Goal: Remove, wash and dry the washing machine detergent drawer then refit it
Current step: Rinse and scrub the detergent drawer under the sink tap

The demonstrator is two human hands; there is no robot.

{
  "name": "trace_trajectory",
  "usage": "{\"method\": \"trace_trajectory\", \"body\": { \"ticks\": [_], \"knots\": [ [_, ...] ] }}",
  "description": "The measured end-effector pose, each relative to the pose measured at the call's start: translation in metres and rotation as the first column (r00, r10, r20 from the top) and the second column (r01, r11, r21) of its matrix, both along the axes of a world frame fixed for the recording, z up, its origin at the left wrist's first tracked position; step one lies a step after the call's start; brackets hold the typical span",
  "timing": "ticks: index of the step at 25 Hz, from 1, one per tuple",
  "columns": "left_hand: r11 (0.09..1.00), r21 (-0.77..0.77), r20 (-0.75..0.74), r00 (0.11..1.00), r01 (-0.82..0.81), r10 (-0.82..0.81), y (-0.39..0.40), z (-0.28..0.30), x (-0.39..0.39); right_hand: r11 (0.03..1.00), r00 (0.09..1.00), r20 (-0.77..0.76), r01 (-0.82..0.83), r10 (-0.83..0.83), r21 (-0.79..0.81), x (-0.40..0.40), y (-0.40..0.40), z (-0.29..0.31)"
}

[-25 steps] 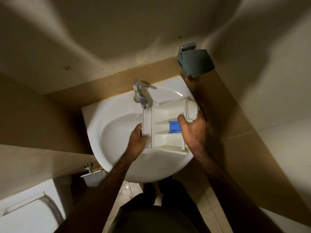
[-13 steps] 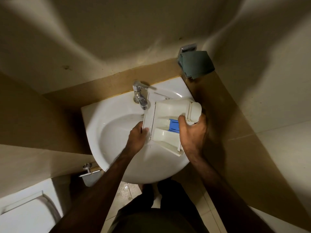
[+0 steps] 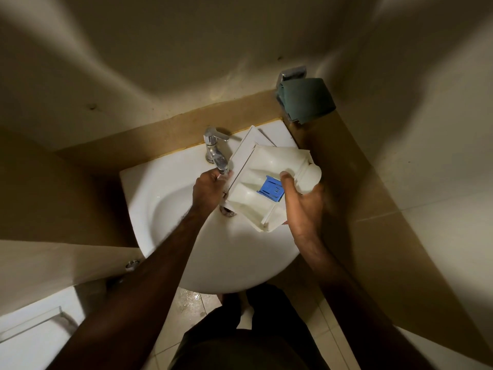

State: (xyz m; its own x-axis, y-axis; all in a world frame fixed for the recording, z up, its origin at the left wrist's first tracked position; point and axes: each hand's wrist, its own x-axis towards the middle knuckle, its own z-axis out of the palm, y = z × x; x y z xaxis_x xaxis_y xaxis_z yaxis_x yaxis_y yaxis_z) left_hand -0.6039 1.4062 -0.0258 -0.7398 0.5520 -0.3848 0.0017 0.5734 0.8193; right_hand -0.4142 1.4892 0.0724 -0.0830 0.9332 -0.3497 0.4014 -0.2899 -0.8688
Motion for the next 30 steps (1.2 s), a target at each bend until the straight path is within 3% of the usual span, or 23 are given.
{"method": "trace_trajectory", "body": {
  "ticks": [2,3,4,5,6,7,8,9,10,12,15,18,22,26,30],
  "knots": [
    [1.000,-0.009,0.012,1.000,0.023,-0.023,0.002,-0.001,-0.010,0.990,0.995,-0.058,-0.092,0.086,-0.108,0.008,0.000,0.012],
    [0.999,-0.019,0.014,0.999,0.036,-0.036,0.003,0.001,-0.013,0.989,0.991,-0.003,-0.131,0.131,-0.071,0.013,-0.002,0.021],
    [0.999,-0.026,0.021,0.999,0.045,-0.044,0.005,0.001,-0.016,0.980,0.975,0.138,-0.186,0.174,0.076,0.019,-0.004,0.029],
    [0.999,-0.020,0.038,0.998,0.051,-0.050,0.006,0.002,-0.018,0.905,0.928,0.307,-0.305,0.213,0.295,0.026,-0.006,0.036],
    [0.999,0.001,0.063,0.997,0.054,-0.054,0.008,0.004,-0.018,0.718,0.847,0.466,-0.489,0.256,0.495,0.031,-0.007,0.041],
    [0.998,0.025,0.096,0.994,0.055,-0.057,0.009,0.006,-0.019,0.431,0.713,0.631,-0.694,0.305,0.577,0.034,-0.004,0.043],
    [0.997,0.049,0.129,0.989,0.060,-0.066,0.010,0.006,-0.020,0.139,0.533,0.783,-0.844,0.321,0.518,0.036,0.004,0.041],
    [0.994,0.072,0.156,0.984,0.078,-0.088,0.011,0.005,-0.022,-0.071,0.363,0.885,-0.914,0.292,0.399,0.036,0.015,0.039],
    [0.991,0.087,0.173,0.979,0.098,-0.112,0.012,0.005,-0.024,-0.189,0.243,0.939,-0.938,0.243,0.291,0.035,0.025,0.036],
    [0.990,0.085,0.197,0.972,0.116,-0.130,0.010,0.005,-0.027,-0.286,0.147,0.980,-0.941,0.136,0.181,0.025,0.044,0.033],
    [0.993,0.111,0.255,0.964,0.041,-0.068,0.005,0.015,-0.025,-0.310,0.190,0.977,-0.927,0.093,0.210,0.017,0.060,0.024],
    [0.978,0.172,0.379,0.924,-0.120,0.047,-0.009,0.013,-0.020,-0.162,0.327,0.909,-0.913,0.258,0.374,0.023,0.061,0.013],
    [0.944,0.266,0.440,0.896,-0.194,0.060,-0.026,-0.001,-0.008,-0.015,0.378,0.881,-0.917,0.286,0.398,0.026,0.046,0.009],
    [0.936,0.198,0.471,0.866,-0.290,0.169,-0.025,0.005,0.007,0.179,0.505,0.778,-0.862,0.374,0.474,0.028,0.034,0.005],
    [0.940,0.132,0.608,0.775,-0.313,0.173,-0.030,0.003,0.014,0.328,0.598,0.730,-0.798,0.331,0.505,0.025,0.027,0.005]
  ]
}}
